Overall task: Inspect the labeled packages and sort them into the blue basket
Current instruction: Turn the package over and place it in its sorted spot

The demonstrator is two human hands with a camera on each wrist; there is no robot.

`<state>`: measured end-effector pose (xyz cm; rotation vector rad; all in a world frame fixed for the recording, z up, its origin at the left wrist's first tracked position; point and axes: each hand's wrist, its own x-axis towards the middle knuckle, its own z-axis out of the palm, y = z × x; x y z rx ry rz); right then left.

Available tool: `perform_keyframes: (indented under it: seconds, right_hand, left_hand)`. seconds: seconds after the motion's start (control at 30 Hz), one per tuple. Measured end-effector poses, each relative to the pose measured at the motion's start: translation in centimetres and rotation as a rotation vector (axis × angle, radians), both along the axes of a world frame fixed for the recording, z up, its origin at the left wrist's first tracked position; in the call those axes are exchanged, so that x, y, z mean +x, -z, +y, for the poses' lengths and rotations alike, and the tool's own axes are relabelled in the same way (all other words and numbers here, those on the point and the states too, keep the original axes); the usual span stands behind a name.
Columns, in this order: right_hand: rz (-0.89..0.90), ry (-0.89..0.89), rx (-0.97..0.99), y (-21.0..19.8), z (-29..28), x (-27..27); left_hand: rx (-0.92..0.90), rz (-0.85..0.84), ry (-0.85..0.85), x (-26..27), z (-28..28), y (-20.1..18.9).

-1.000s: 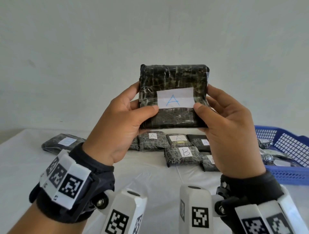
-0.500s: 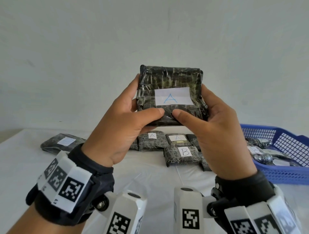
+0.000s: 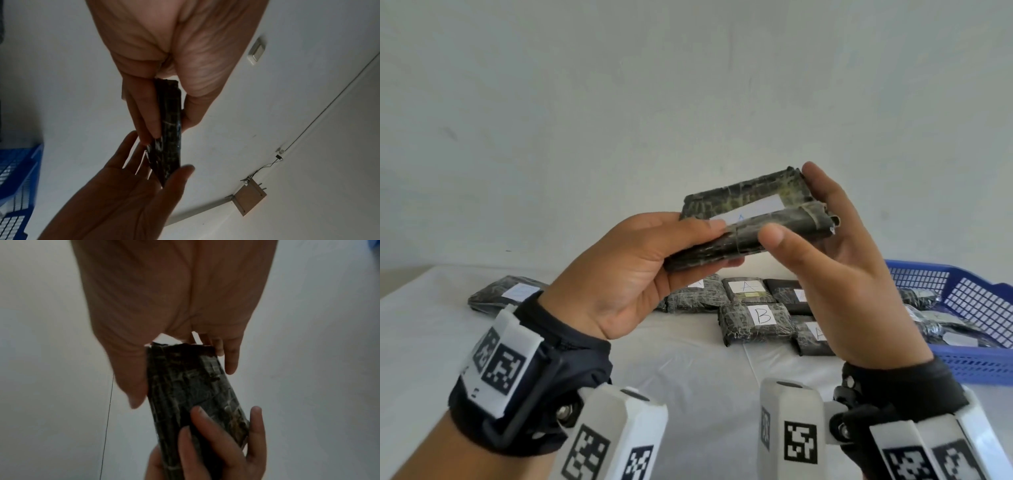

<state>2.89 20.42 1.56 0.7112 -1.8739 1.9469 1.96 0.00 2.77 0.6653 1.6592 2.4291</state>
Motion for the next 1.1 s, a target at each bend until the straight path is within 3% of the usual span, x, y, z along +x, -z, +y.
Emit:
perform_keyframes:
  seconds: [0.17,0.3,0.47,0.67,0.87,1.0,1.1]
  right_hand:
    - [0.013,0.113,-0.048,-0.2,0.0,-0.1]
    - [-0.035,0.091,-0.097,-0.4,0.0,-0.1]
    - [-0.096,-0.034,-0.084,-0.6,-0.7,0.3]
    - [-0.070,0.000,-0.092,-0.5,-1.4,0.2]
    - [-0.114,-0.081,-0.093,-0.8,-1.0,0.6]
    - [-0.009,-0.019,-0.056,-0.6,-1.2,0.6]
    - [0.048,0.043,-0.003,-0.5,-1.2,0.4]
  left_hand:
    - [-0.013,0.038,0.052,-0.1,0.0,0.4]
    - [-0.065,0.161,0.037,-0.4,0.4,0.9]
    - [0.121,0.181,-0.073,-0.8,1.4,1.2]
    - [-0.074,0.280,-0.281,-0.5,2.0,1.8]
    - [-0.060,0.270,-0.229,-0.3,1.8,1.5]
    - [0.012,0.228,-0.282,-0.3,2.2,1.6]
    - [-0.035,0.244,-0.332,-0.4,2.0,1.5]
